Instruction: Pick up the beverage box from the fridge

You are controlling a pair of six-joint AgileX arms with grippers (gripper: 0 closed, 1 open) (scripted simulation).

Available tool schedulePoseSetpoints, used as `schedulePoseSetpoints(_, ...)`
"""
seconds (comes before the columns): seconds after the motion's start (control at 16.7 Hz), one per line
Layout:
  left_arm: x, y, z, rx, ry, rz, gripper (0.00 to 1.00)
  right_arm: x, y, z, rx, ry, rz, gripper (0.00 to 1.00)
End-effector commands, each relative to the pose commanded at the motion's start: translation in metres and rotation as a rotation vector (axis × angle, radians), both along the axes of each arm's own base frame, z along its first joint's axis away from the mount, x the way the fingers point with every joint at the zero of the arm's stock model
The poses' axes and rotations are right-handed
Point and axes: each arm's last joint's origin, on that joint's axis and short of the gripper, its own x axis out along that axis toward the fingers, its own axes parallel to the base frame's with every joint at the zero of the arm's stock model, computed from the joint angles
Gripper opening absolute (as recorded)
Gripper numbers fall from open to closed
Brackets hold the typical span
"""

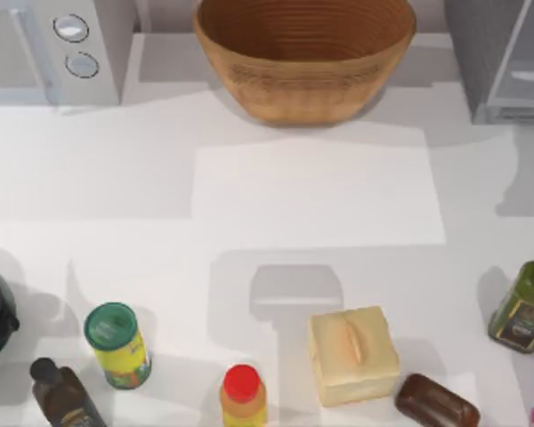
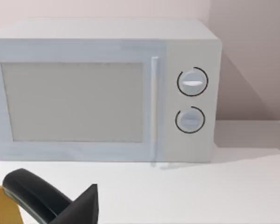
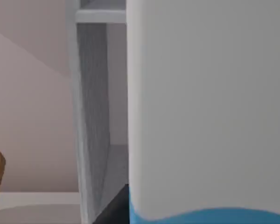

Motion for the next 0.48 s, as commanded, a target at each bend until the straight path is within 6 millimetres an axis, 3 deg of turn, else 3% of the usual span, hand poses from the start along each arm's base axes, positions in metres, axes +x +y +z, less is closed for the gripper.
schedulePoseSetpoints(0.24, 0.000, 0.000, 0.000, 0.000, 0.000, 0.000, 1.00, -0.068, 0.013, -0.023, 0.005, -0.004, -0.001, 0.00)
schedulePoseSetpoints(0.48, 0.000, 0.000, 0.000, 0.000, 0.000, 0.000, 1.00, -0.103, 0.019, -0.060, 0.009, -0.005, 0.001, 0.00)
